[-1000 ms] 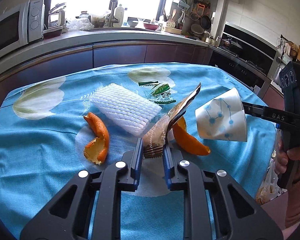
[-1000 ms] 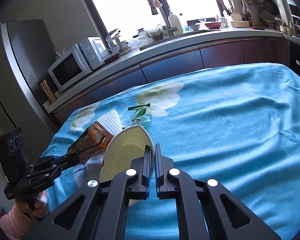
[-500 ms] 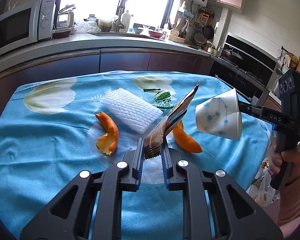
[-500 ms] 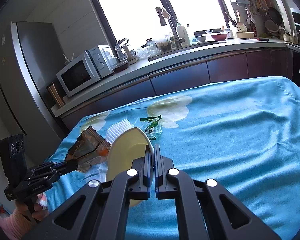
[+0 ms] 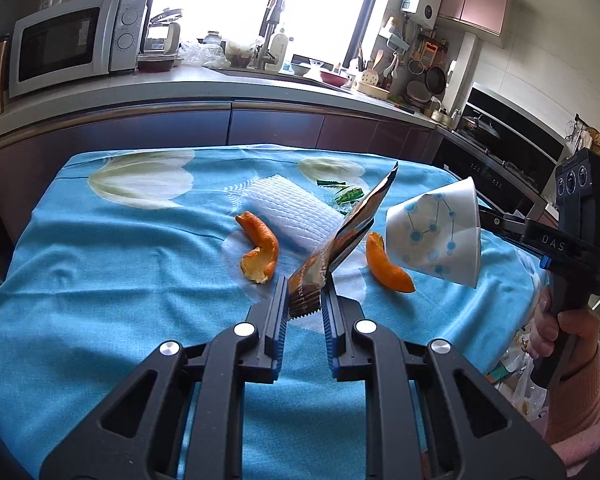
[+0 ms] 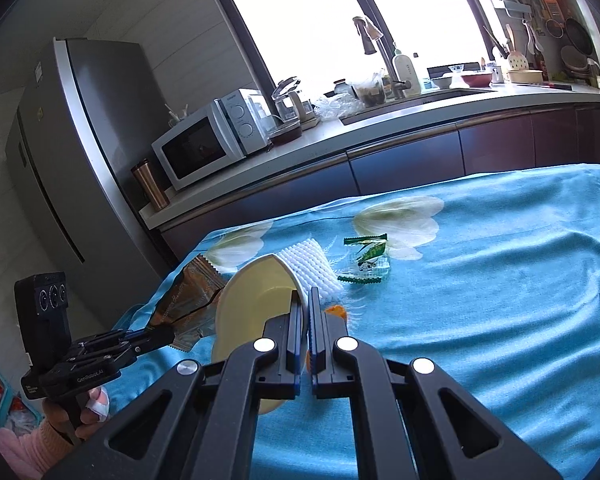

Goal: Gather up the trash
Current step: 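Lift and carry the cup and brown wrapper over the teal bin with both tools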

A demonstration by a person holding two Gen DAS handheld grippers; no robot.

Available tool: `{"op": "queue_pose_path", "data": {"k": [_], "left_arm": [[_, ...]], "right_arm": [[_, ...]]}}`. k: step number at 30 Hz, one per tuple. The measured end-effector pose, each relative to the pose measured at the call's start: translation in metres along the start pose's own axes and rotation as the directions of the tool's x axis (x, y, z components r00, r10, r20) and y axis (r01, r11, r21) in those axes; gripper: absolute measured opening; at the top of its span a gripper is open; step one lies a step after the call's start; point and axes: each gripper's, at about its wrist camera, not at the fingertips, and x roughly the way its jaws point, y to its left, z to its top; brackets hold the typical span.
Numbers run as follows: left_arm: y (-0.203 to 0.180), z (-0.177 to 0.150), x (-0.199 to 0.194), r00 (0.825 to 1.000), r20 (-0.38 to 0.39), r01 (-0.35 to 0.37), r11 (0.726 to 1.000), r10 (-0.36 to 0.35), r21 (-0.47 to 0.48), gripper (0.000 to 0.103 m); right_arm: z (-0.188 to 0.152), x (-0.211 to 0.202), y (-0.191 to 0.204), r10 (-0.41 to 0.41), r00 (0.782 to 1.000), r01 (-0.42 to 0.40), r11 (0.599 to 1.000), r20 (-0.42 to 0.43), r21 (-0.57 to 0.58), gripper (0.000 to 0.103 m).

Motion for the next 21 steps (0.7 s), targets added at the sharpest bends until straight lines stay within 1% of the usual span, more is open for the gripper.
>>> {"op": "queue_pose_path", "data": {"k": [6, 21], "left_arm": [[0.015, -0.004, -0.019, 0.999, 0.021, -0.029, 0.999, 0.03, -0.037, 0.017], [0.037, -0.014, -0.058, 0.994, 0.059, -0.082, 0.993, 0.087, -0.085, 0.017]], "right_arm": [[-0.004, 0.013, 0.018, 0.048, 0.999, -0.049, 0.999, -0.024, -0.014, 0.002], [-0.007, 0.033, 0.052, 0.134, 0.989, -0.136, 0.99, -0.057, -0.027, 0.002]]}}
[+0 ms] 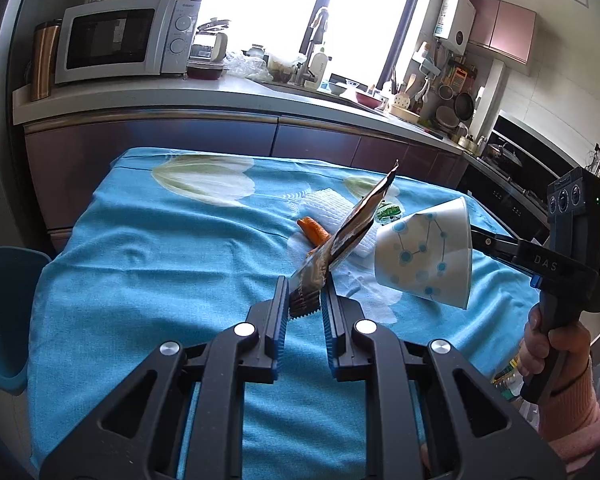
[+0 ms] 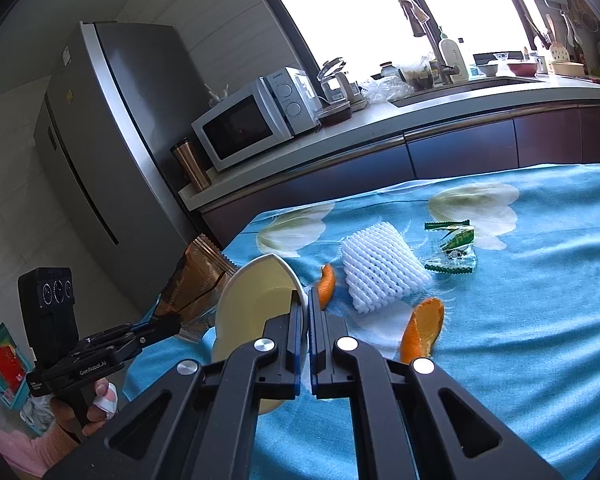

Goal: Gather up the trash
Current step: 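Lift and carry the cup and brown wrapper over the teal bin with both tools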

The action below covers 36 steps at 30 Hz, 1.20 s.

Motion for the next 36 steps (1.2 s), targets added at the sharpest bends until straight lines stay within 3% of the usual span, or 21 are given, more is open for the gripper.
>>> {"op": "queue_pose_path", "data": {"k": [18, 36], "left_arm": [[0.038, -0.009, -0.034, 0.996, 0.031, -0.077, 0.995, 0.079, -0.068, 0.017], [0.084, -0.018, -0.068, 0.982, 0.062, -0.166, 0.973, 0.178, -0.163, 0.017]], "right_arm": [[0.007, 0.037, 0.043, 0.111, 0.993, -0.112, 0.993, -0.051, -0.034, 0.002], [0.011, 0.082, 0.09, 0.224, 0.966, -0.235, 0.969, -0.13, -0.072, 0.002]]}}
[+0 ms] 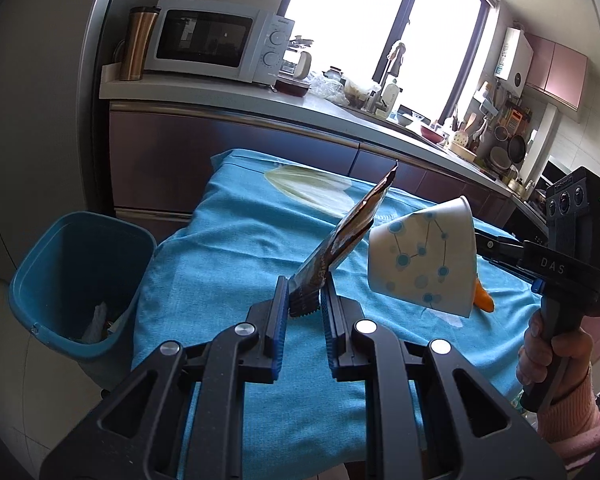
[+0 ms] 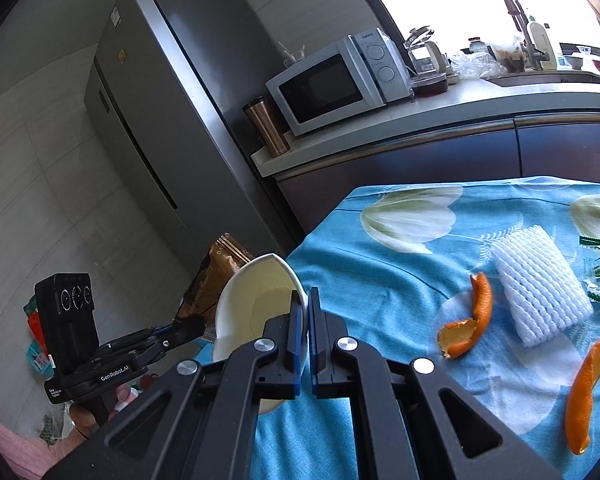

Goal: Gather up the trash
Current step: 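Lift and carry the cup and brown wrapper over the teal bin with both tools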

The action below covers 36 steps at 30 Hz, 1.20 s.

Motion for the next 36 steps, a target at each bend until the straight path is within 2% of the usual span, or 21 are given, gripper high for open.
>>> {"op": "queue_pose_path", "data": {"k": [16, 28, 36], "left_arm": [[0.053, -0.002, -0.027, 0.993, 0.043, -0.102, 0.991, 0.107, -0.088, 0.017], [0.106, -0.003, -0.047, 0.971, 0.065, -0.214, 0.96, 0.228, -0.18, 0.017], [0.136, -0.006, -0.048, 0.958, 0.045, -0.268, 0.937, 0.285, -0.224, 0.017]], "right_arm": [[0.011, 0.051, 0.036, 0.096, 0.992, -0.099, 0.994, -0.079, -0.041, 0.002], [0.019, 0.096, 0.072, 0.139, 0.98, -0.155, 0.983, -0.143, -0.101, 0.002], [0.021, 0.128, 0.085, 0.146, 0.972, -0.167, 0.981, -0.186, -0.104, 0.002]]}}
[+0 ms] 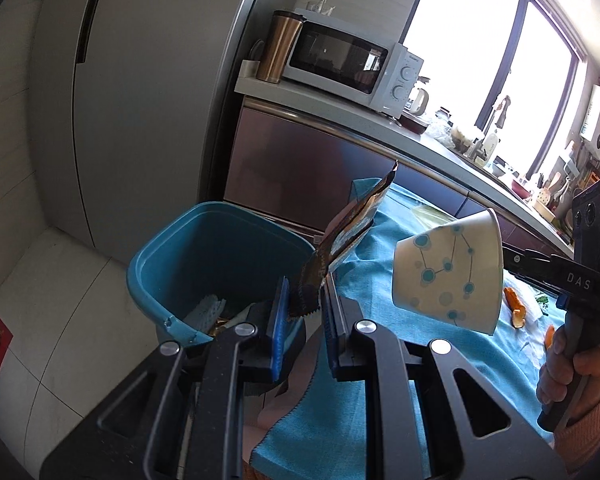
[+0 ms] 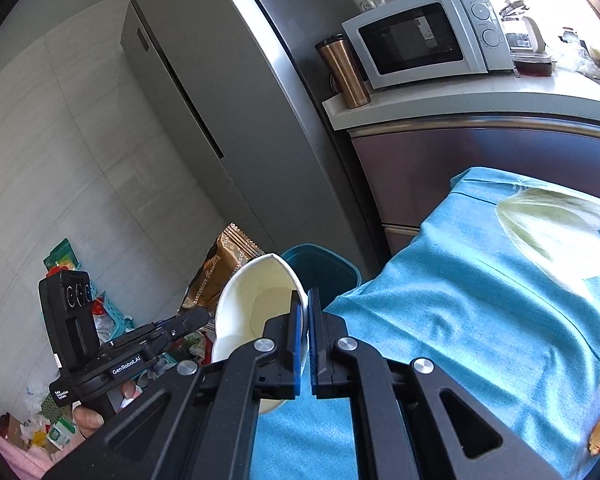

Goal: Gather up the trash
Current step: 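Lift and carry the cup and brown wrapper over the teal bin with both tools, then open both tools to drop the cup and brown wrapper into the bin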

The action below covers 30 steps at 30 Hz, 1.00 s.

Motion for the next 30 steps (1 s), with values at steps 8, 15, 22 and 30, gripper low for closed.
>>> {"op": "queue_pose_path", "data": {"k": [8, 15, 22, 30], "left_arm": [[0.019, 0.0, 0.015, 0.999, -0.02, -0.044, 0.998, 0.043, -0.039, 0.017], [0.035, -0.003, 0.029, 0.996, -0.045, -0.083, 0.994, 0.08, -0.072, 0.017], [0.045, -0.005, 0.044, 0.991, -0.073, -0.12, 0.989, 0.114, -0.089, 0.017], [0.056, -0.009, 0.063, 0.986, -0.105, -0.143, 0.983, 0.131, -0.112, 0.017]], "right_arm": [[0.005, 0.037, 0.002, 0.003, 0.998, -0.002, 1.0, -0.06, 0.02, 0.002], [0.01, 0.066, 0.005, -0.003, 0.995, 0.005, 1.0, -0.099, 0.027, 0.002], [0.012, 0.089, 0.009, -0.015, 0.991, 0.018, 1.0, -0.13, 0.022, 0.002], [0.008, 0.113, 0.008, -0.042, 0.981, 0.043, 0.999, -0.191, 0.001, 0.002]]}}
